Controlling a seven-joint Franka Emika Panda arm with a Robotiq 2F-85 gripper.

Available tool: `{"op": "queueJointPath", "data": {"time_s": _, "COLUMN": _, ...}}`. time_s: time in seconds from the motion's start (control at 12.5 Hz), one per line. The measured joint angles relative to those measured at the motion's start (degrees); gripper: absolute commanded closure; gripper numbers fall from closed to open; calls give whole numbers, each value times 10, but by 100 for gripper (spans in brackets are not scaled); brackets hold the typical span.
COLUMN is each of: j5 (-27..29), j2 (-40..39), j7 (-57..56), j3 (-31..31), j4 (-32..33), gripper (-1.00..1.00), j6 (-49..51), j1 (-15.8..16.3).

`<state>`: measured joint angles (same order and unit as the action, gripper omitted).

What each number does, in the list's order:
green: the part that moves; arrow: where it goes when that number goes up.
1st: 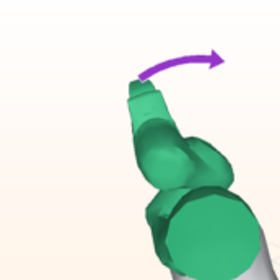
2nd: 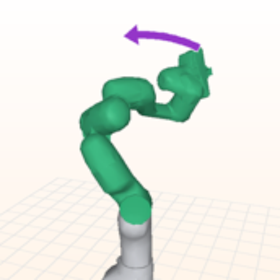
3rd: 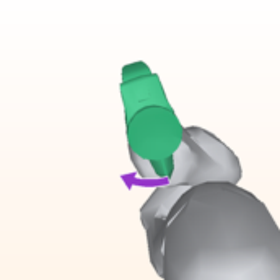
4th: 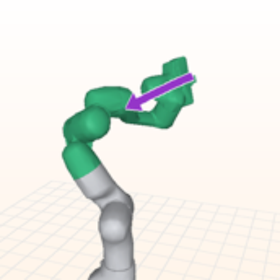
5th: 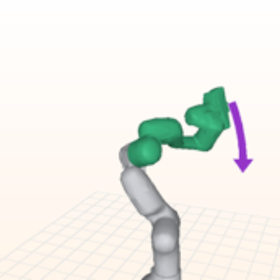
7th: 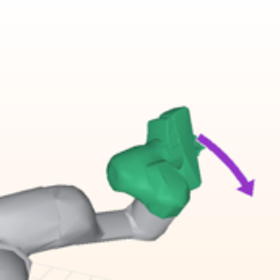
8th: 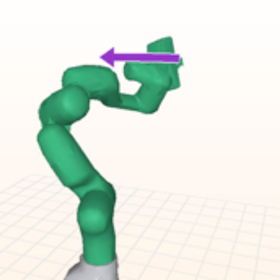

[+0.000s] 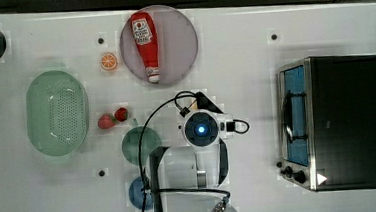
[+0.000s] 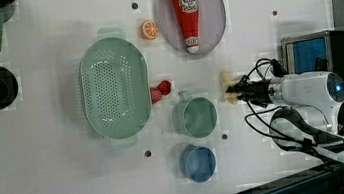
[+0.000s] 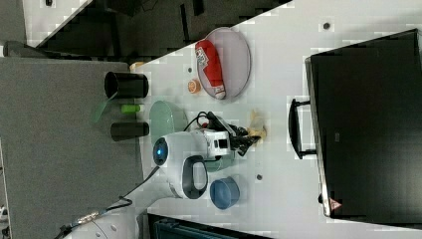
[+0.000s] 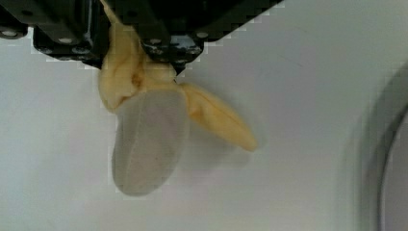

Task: Pick banana from table and place on oven.

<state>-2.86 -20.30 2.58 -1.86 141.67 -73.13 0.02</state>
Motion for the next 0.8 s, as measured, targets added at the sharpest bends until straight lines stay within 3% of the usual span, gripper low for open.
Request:
{"op": "queueJointPath", "data": {"time_s": 0.32, "j5": -1, "j2": 32, "j7": 0, "j3": 1, "j4": 8, "gripper": 47, "j6": 64, "j1": -6}}
{"op": "queueJointPath", "data": {"time_s": 0.56, "j5": 14, "j2": 170, "j7": 1, "j3": 0, "j4": 2, "gripper": 47, "j6": 204, "j1": -7}}
{"op": "queueJointPath", "data": {"time_s": 0.8, "j5": 10, "j2": 306, "j7": 0, "j3": 0, "j4": -94, "gripper": 47, "j6": 406, "j1": -4}}
